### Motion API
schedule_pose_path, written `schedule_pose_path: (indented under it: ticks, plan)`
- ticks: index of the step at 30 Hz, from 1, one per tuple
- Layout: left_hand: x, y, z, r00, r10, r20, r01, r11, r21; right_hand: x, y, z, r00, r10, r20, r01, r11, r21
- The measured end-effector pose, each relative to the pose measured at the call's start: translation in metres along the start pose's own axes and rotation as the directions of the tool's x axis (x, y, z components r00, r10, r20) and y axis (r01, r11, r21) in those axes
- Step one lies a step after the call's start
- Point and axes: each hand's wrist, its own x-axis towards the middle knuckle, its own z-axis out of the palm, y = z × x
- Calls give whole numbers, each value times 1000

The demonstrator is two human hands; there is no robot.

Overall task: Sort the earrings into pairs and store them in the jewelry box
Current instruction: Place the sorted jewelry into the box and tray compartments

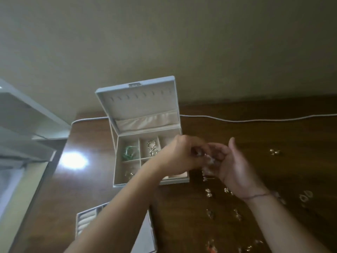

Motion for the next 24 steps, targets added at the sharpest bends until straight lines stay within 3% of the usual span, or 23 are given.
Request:
schedule_pose_path:
  ticks: [3,6,10,13,19,24]
  plan:
    - [-28,-45,-29,993,-103,-51,100,993,-59,15,17,44,998,36,53,-28,990,-142]
    - [-50,-87,-43,978,-182,-103,176,982,-71,33,36,75,998,15,63,12,908,-419]
    - [-64,-118,-41,981,-192,-17,193,976,97,46,60,93,996,-27,89,88,606,-790]
    - [-65,-124,-34,988,-115,104,87,967,239,41,64,89,982,-166,93,158,440,-884]
    - [-51,-128,-22,940,-202,274,83,916,392,22,50,63,869,-479,-124,171,526,-833]
    - [-43,-125,-21,948,-233,218,118,891,438,5,33,40,799,-571,-189,197,545,-815]
